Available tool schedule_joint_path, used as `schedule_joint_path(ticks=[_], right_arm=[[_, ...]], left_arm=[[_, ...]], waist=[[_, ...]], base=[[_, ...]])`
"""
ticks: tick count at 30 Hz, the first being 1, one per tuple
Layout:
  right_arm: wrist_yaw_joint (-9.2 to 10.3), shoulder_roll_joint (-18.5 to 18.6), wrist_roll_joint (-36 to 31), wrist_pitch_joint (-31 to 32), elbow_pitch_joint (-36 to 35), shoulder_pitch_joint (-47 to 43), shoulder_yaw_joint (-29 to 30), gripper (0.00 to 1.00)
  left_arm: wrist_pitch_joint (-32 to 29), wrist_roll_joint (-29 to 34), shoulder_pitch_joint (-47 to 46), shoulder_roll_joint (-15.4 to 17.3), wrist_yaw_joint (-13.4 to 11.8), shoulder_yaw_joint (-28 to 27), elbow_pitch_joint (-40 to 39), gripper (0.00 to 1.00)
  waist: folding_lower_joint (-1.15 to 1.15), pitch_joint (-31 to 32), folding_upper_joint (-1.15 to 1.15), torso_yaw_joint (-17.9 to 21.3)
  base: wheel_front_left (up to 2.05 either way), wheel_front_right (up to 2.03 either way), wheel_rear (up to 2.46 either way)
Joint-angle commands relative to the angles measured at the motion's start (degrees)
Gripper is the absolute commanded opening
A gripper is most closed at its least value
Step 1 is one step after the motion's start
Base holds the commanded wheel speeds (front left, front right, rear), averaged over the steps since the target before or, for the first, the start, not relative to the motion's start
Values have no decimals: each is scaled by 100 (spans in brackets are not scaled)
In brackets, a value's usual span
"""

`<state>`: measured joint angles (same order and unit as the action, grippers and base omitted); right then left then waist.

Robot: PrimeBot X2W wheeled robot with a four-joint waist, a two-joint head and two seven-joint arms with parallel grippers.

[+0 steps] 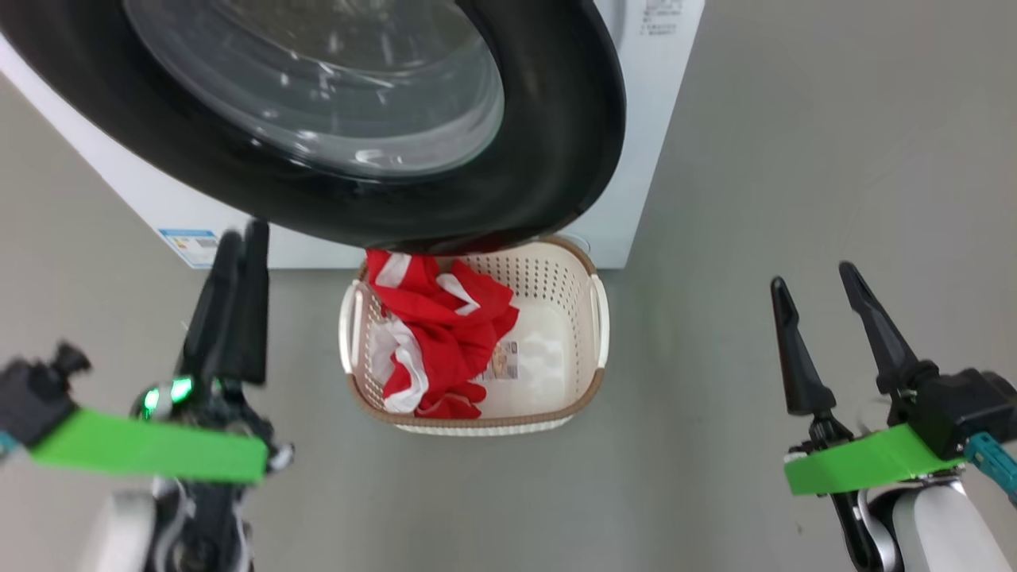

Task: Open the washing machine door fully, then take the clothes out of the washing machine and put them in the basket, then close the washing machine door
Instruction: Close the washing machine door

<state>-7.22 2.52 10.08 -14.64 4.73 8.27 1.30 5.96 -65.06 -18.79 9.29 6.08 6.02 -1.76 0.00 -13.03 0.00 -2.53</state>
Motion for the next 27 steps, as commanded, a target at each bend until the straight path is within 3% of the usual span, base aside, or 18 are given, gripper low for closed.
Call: schedule_joint_path(ticks=[1,5,14,27], right_arm=[[-26,35,-1,-36,-97,-58,-82,100],[-26,35,-14,-36,-60,-160,-55,100],[-26,35,-82,-36,-74,-407,-94,100],[-26,35,-446,-36,-349,-861,-76,100]], left_arm=[[200,319,123,198,49,-107,-200,100],[581,1182,428,335,15,89,-280,100],[888,3340,998,449,-656,267,-392,100],[903,4259,1743,158,-857,47,-205,100]], waist=[[0,173,0,-86],[0,353,0,-103],[0,748,0,-76],[0,1187,0,22]], base=[[0,0,0],[0,0,0],[0,0,0],[0,0,0]])
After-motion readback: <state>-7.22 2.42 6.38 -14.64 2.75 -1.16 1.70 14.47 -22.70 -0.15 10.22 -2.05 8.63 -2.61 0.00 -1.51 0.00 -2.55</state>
